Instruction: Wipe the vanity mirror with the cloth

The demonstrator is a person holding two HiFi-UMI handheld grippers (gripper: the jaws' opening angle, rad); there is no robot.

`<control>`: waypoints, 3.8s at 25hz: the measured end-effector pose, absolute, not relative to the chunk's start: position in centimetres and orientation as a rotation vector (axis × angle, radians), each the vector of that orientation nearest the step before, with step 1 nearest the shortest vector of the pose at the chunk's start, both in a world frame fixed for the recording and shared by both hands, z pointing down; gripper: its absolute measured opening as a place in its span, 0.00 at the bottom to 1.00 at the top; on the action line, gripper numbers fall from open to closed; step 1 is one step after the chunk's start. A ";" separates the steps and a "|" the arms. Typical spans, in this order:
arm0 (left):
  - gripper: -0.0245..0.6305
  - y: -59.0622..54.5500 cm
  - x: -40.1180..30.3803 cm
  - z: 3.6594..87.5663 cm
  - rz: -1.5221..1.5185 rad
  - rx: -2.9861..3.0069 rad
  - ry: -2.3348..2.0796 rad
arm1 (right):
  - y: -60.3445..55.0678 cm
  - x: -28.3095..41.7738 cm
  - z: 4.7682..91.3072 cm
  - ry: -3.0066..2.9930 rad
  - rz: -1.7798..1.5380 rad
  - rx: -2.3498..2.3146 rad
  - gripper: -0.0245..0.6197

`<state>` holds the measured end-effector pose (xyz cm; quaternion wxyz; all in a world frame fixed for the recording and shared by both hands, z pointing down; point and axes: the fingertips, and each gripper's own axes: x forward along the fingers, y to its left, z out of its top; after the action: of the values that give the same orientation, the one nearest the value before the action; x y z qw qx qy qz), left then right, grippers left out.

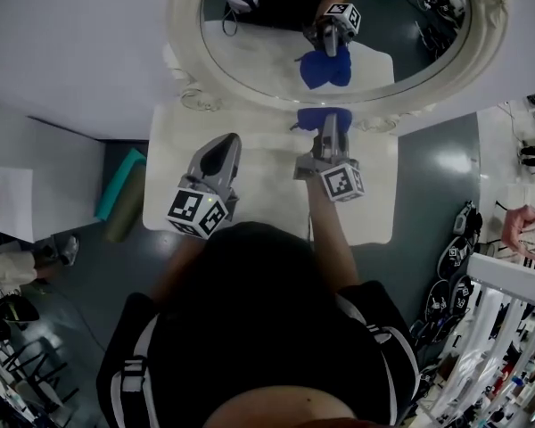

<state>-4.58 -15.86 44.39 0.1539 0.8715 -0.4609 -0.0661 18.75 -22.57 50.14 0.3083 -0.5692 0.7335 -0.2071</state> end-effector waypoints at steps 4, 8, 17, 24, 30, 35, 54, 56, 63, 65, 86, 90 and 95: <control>0.05 -17.3 -4.8 44.4 -0.176 2.486 -1.352 | -24.7 18.9 51.8 1.918 -0.576 -1.518 0.08; 0.05 -18.2 -4.8 45.0 -0.159 2.464 -1.373 | -26.4 19.1 53.6 1.906 -0.614 -1.530 0.08; 0.05 -19.5 -5.0 45.7 -0.114 2.439 -1.397 | -28.9 19.5 54.9 1.898 -0.606 -1.530 0.08; 0.05 -20.0 -5.2 45.8 -0.112 2.430 -1.407 | -29.0 19.4 54.3 1.897 -0.596 -1.515 0.08; 0.05 -19.8 -5.0 45.9 -0.127 2.440 -1.389 | -28.8 19.1 50.7 1.947 -0.513 -1.436 0.08; 0.05 -19.5 -5.0 45.5 -0.153 2.448 -1.381 | -28.8 19.2 44.3 1.973 -0.379 -1.342 0.08; 0.05 -17.5 -6.5 44.0 -0.250 2.453 -1.377 | -28.4 19.4 20.7 1.982 -0.102 -1.152 0.08; 0.05 -17.3 -6.7 43.8 -0.259 2.452 -1.380 | -28.4 19.4 19.5 1.978 -0.104 -1.155 0.08; 0.05 -16.7 -6.9 43.3 -0.278 2.451 -1.380 | -28.6 19.6 14.7 2.001 -0.068 -1.153 0.08; 0.05 -16.5 -7.2 43.7 -0.285 2.448 -1.383 | -28.5 19.3 13.9 2.020 -0.061 -1.152 0.08; 0.05 -14.3 -7.6 44.4 -0.285 2.456 -1.387 | -28.5 18.2 12.3 2.114 -0.077 -1.141 0.08; 0.05 -13.8 -7.6 43.6 -0.275 2.449 -1.393 | -25.5 17.6 12.3 2.125 -0.015 -1.131 0.08; 0.05 -12.6 -7.8 44.1 -0.260 2.430 -1.400 | -21.1 15.4 16.0 2.197 0.099 -1.129 0.08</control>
<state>-7.81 -12.64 44.09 0.1618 0.8514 -0.4906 -0.0912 15.36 -21.12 16.04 0.3283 -0.4314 0.8394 0.0380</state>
